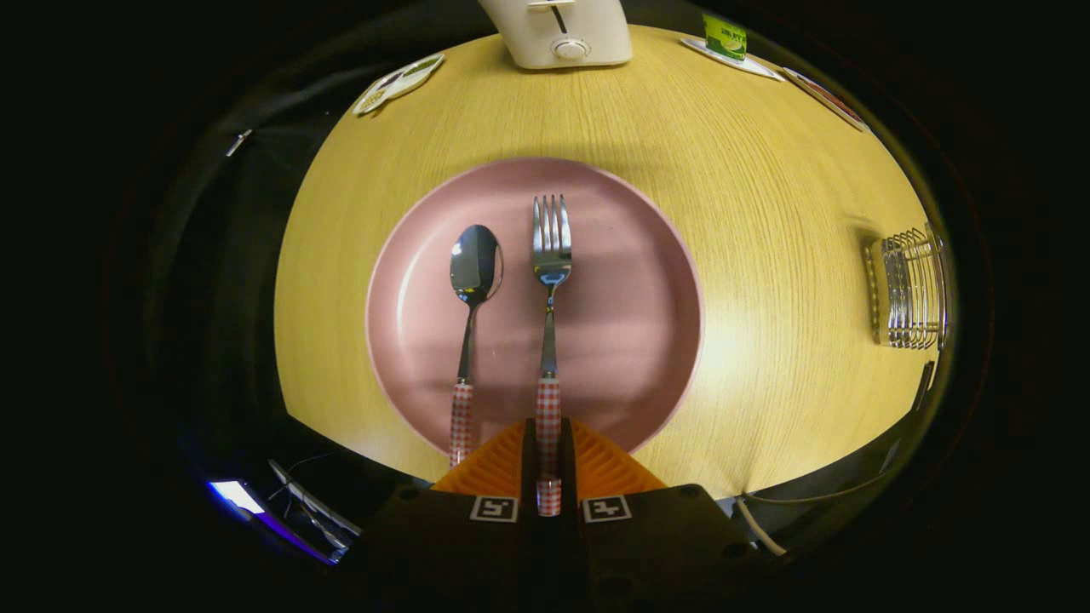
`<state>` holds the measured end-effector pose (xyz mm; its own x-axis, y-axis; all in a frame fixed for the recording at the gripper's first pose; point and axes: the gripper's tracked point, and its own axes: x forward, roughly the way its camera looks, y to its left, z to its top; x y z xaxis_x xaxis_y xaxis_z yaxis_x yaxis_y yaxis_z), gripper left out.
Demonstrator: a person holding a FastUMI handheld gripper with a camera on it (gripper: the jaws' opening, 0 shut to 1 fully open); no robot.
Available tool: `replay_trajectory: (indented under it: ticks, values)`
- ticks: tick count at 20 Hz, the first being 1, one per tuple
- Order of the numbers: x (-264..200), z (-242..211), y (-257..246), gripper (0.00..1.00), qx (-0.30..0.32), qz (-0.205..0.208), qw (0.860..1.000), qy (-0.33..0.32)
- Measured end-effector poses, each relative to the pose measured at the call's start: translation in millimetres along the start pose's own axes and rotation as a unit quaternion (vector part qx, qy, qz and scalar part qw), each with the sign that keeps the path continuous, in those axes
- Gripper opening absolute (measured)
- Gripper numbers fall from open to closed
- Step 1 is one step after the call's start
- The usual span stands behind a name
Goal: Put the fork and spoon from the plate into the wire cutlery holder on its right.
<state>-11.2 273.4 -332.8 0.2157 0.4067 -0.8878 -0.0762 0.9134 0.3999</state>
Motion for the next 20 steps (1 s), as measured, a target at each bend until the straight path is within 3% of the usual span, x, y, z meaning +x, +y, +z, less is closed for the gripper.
replay_trajectory:
  ticks: [3,6,9,13,16,20]
  values:
    - [-34,6,0,0.13,-0.028,0.042,0.998,-0.028]
    - [-83,11,-25,0.13,-0.086,0.052,0.994,-0.052]
    - [-134,15,-77,0.13,-0.128,0.027,0.990,-0.060]
    - [-204,13,-164,0.13,-0.127,-0.013,0.991,-0.038]
    - [-227,4,-230,0.13,-0.142,-0.065,0.987,0.023]
    - [-229,-7,-280,0.13,-0.163,-0.094,0.974,0.129]
